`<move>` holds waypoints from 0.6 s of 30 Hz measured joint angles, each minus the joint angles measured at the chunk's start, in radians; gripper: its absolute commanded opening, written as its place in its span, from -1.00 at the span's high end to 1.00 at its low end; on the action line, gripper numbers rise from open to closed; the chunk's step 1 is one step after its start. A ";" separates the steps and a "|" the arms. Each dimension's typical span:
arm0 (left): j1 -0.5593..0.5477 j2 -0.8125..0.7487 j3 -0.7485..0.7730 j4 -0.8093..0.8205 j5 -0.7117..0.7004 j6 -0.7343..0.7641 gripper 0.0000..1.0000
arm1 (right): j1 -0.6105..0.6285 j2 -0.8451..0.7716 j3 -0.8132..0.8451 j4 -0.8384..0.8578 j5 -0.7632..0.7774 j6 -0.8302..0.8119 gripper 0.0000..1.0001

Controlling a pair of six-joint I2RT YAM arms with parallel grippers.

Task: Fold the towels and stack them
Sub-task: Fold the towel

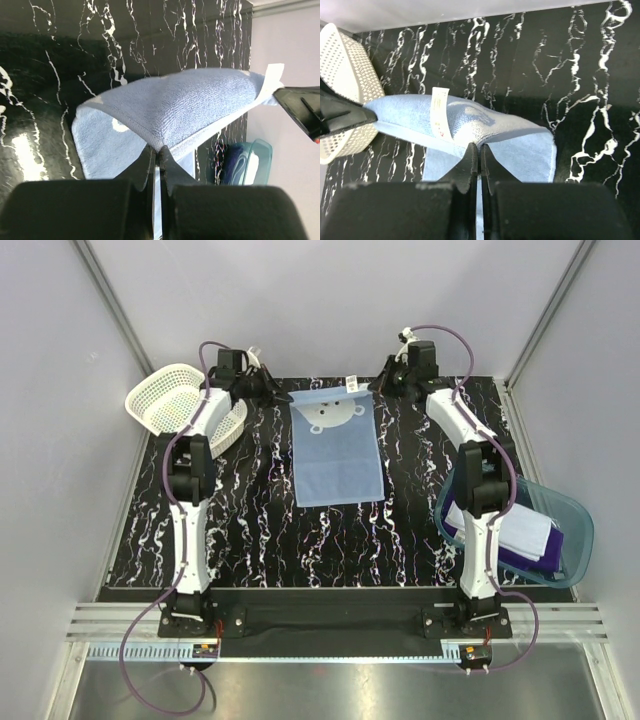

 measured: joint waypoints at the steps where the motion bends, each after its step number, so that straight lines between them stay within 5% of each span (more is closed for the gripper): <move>1: 0.006 0.004 0.000 0.005 0.016 0.003 1.00 | 0.000 0.002 -0.002 -0.003 -0.011 -0.001 1.00; 8: 0.014 -0.028 -0.074 0.030 0.060 0.051 1.00 | 0.000 -0.019 -0.064 0.011 -0.040 -0.004 1.00; 18: -0.005 -0.254 -0.493 -0.068 0.047 0.092 1.00 | 0.005 -0.118 -0.243 -0.225 -0.069 -0.023 1.00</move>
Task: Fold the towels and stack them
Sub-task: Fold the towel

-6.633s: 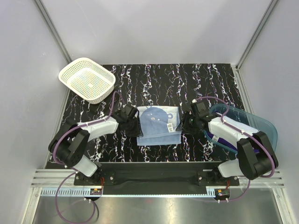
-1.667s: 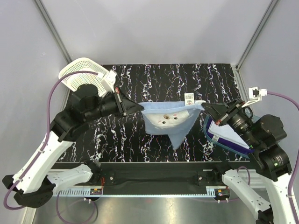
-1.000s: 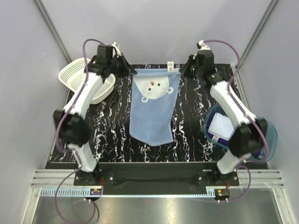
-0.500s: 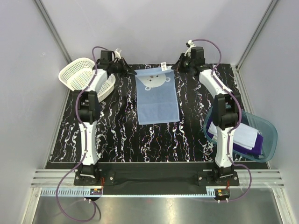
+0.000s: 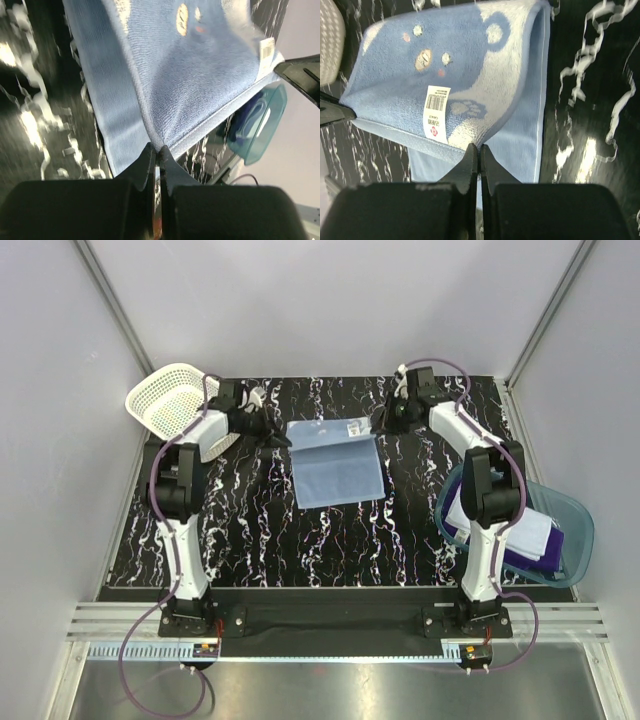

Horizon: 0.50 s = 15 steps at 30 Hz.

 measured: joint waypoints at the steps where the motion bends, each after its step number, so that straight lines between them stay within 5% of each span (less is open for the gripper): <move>1: -0.003 -0.018 -0.026 0.002 -0.003 0.002 1.00 | 0.000 -0.013 -0.020 -0.016 -0.006 0.000 1.00; 15: -0.147 -0.258 -0.363 -0.002 -0.136 -0.002 1.00 | 0.000 -0.175 -0.318 -0.070 -0.026 -0.026 1.00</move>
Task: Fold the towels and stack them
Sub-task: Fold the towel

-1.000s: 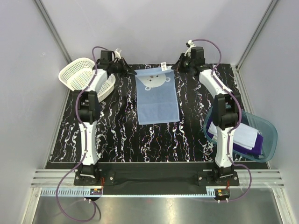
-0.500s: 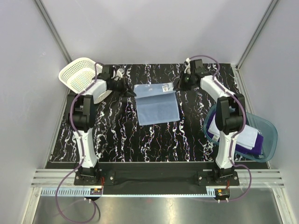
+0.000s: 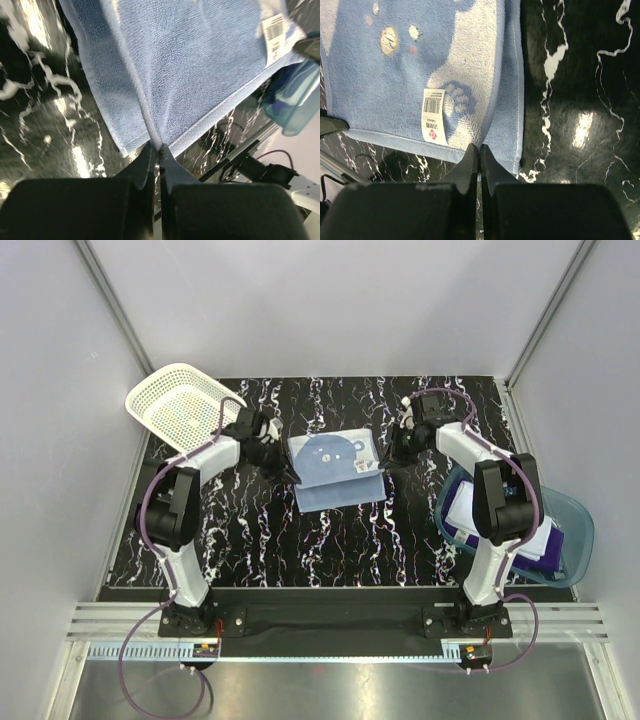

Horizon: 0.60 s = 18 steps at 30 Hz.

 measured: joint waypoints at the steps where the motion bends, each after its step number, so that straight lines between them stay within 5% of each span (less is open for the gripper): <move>1: -0.011 -0.008 -0.014 -0.002 -0.012 -0.004 1.00 | 0.000 -0.006 -0.013 0.000 0.000 -0.003 1.00; 11: -0.030 -0.040 -0.114 0.008 -0.074 -0.022 1.00 | 0.001 -0.043 -0.109 0.000 -0.028 -0.011 1.00; 18: -0.032 -0.076 -0.120 0.020 -0.081 -0.052 1.00 | 0.001 -0.046 -0.025 -0.039 -0.022 -0.010 1.00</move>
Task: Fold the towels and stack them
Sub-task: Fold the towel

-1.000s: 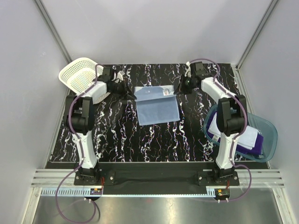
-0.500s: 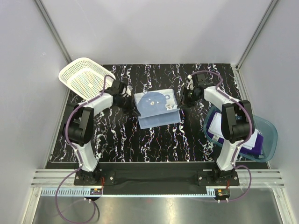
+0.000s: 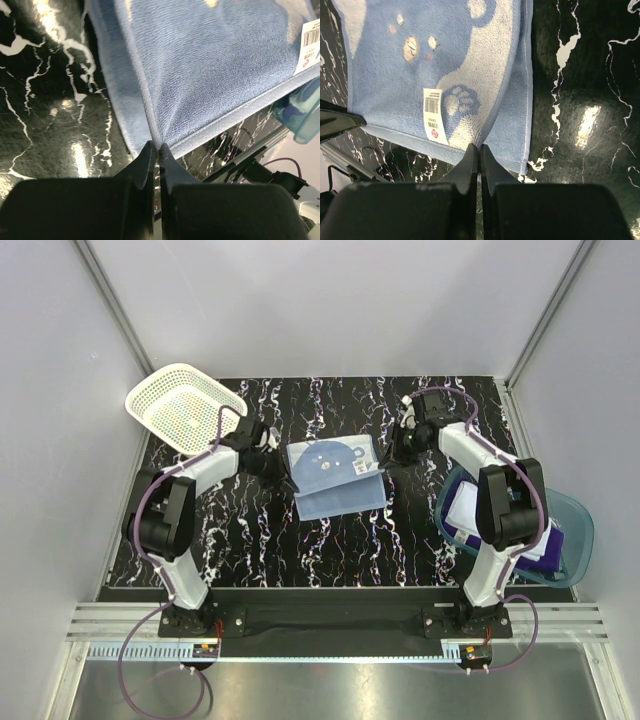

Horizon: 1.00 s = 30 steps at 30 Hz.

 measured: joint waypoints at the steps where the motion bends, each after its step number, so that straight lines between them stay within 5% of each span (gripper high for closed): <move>1: -0.004 -0.015 -0.005 0.010 -0.006 -0.006 1.00 | 0.000 -0.008 0.007 0.001 0.008 0.000 1.00; 12: -0.082 -0.044 -0.164 0.079 -0.046 -0.047 0.95 | 0.000 -0.089 -0.245 0.042 0.021 0.027 0.88; 30: -0.107 -0.087 -0.166 0.066 -0.087 -0.041 1.00 | 0.000 -0.161 -0.306 0.093 0.010 0.066 1.00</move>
